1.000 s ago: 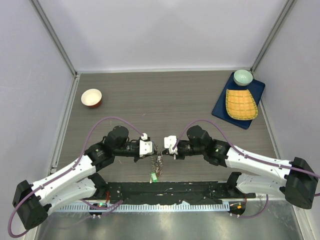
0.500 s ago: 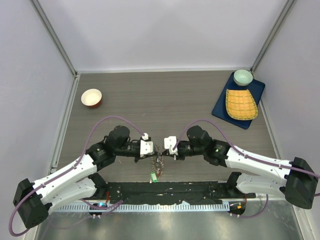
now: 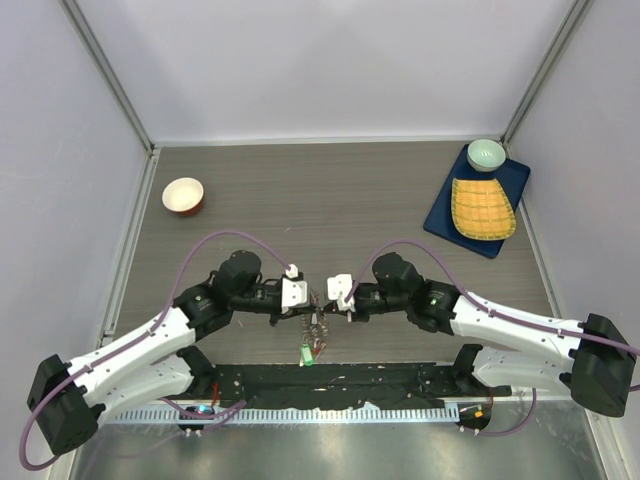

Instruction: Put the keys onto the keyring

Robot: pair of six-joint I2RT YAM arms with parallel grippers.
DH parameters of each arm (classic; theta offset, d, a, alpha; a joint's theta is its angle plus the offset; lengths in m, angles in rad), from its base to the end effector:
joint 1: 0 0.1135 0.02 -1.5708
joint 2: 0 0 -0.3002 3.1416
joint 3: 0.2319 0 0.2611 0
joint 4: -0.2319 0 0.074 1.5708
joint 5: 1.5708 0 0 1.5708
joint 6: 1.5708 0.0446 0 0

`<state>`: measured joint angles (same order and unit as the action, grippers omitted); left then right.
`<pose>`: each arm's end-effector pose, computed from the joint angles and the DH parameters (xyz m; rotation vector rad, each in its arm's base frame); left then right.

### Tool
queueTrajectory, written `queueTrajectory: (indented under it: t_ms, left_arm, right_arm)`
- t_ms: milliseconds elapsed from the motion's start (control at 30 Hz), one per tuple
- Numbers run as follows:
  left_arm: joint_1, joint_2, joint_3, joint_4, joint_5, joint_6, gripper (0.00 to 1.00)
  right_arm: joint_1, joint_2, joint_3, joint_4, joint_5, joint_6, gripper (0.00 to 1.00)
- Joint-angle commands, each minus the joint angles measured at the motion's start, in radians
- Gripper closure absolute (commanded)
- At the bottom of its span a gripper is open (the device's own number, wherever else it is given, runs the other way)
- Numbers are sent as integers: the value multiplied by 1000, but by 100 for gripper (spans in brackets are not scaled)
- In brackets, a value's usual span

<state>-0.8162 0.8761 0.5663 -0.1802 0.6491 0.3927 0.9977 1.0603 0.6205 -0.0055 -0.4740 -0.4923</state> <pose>0.1069 -0.1531 0.2723 1.4966 1.4430 -0.9273 0.1084 0.2055 0.2726 -1.6041 1.2829 0.7951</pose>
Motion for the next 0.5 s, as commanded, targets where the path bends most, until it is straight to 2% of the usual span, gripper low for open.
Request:
queueTrajectory:
  t_ms: [0, 467]
  left_arm:
    - [-3, 18, 33, 48, 12, -12, 100]
    - [-8, 32, 50, 24, 6, -21, 100]
  right_arm:
    - [18, -19, 42, 87, -20, 11, 99]
    - [22, 18, 73, 110, -21, 31, 99]
